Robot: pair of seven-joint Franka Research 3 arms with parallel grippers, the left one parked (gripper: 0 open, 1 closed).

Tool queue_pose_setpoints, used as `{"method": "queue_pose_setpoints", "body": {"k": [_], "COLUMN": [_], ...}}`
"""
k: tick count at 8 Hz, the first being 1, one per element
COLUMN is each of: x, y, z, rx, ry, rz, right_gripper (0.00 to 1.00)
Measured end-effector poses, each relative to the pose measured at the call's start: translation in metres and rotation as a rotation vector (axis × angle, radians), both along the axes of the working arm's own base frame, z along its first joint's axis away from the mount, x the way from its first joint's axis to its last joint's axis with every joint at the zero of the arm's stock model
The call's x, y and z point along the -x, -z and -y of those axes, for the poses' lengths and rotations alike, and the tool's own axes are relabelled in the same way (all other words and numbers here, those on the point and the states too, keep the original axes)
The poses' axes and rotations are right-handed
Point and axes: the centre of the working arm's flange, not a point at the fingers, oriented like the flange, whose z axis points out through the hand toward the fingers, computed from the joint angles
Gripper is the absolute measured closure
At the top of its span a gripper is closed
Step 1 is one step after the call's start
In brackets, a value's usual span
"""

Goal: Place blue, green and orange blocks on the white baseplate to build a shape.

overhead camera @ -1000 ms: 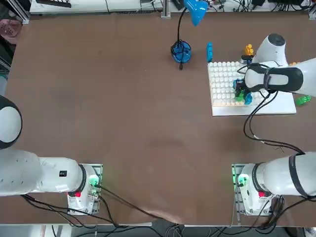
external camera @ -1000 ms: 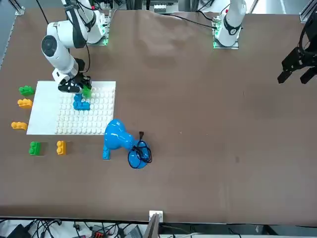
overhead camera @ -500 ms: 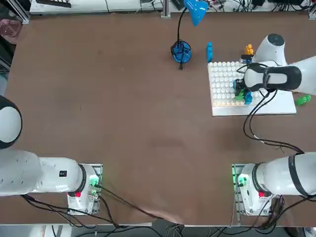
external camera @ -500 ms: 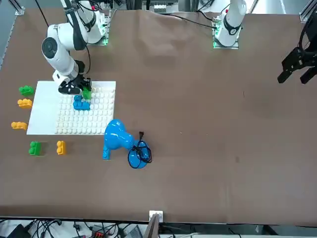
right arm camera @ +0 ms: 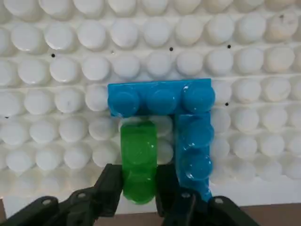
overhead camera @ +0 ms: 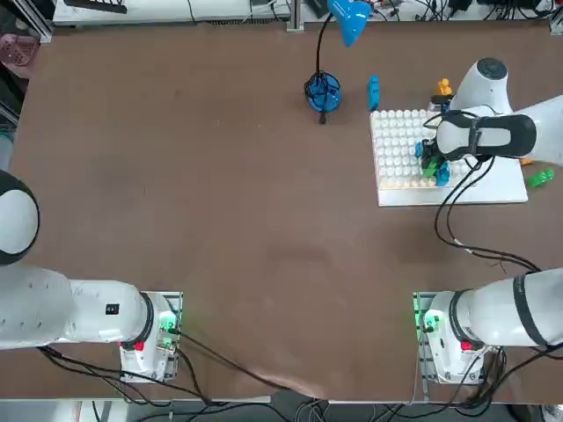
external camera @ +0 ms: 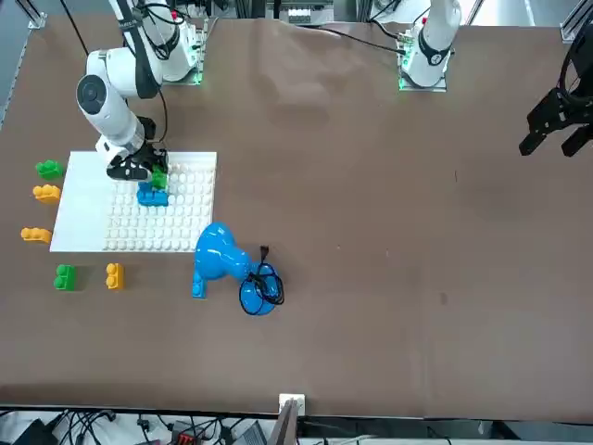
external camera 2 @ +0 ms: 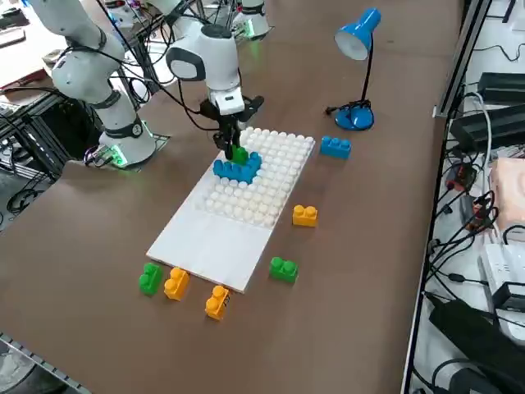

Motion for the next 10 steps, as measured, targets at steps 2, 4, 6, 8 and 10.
{"method": "queue_pose_setpoints", "body": {"k": [2, 4, 6, 8, 10], "x": [-0.005, -0.006, -0.006, -0.006, -0.007], "y": [0.004, 0.004, 0.004, 0.004, 0.005], "z": [0.0, -0.001, -0.004, -0.012, -0.015], "rx": [0.003, 0.004, 0.004, 0.004, 0.005], "ry": [0.001, -0.001, -0.009, -0.028, -0.032], "rz": [-0.01, -0.012, -0.012, -0.012, -0.015], "right_gripper": [0.63, 0.63, 0.63, 0.63, 0.63]}}
